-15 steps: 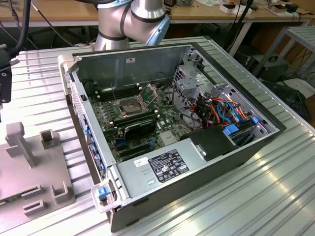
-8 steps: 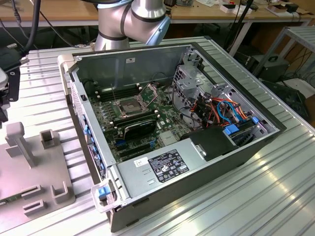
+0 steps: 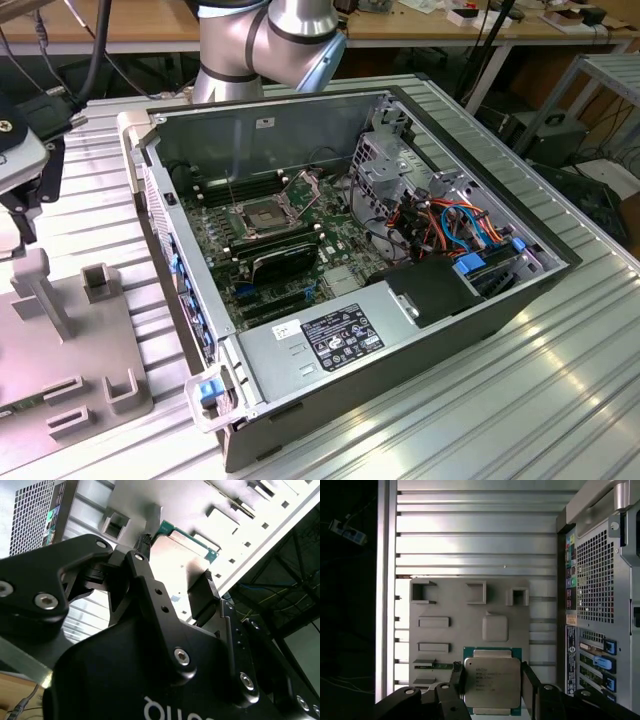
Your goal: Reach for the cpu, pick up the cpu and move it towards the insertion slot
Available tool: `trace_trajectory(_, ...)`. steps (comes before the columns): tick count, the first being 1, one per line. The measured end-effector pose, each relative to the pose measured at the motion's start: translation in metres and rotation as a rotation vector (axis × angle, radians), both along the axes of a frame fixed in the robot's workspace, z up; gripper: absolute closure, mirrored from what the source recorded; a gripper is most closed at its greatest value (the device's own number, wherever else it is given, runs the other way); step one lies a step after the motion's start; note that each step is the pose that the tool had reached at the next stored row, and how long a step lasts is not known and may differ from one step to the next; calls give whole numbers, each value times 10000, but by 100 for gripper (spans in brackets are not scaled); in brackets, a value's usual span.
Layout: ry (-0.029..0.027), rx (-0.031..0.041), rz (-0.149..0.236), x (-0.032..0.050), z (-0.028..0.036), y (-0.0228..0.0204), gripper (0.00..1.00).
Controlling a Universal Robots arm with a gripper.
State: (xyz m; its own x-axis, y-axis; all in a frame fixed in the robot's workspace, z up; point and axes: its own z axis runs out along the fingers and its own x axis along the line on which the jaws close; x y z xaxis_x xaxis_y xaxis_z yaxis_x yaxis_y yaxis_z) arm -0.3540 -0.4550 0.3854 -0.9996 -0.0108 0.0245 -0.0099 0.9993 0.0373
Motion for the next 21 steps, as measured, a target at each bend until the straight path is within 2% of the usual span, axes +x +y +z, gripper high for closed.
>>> trace_trajectory(6, 1, -1, -1, 77, 0, 0, 45)
trace_trajectory(11, 0, -1, 0, 84, 0, 0, 45)
trace_trajectory(13, 0, 0, -1, 125, 0, 0, 45)
trace_trajectory(21, 0, -1, -1, 196, 0, 0, 45)
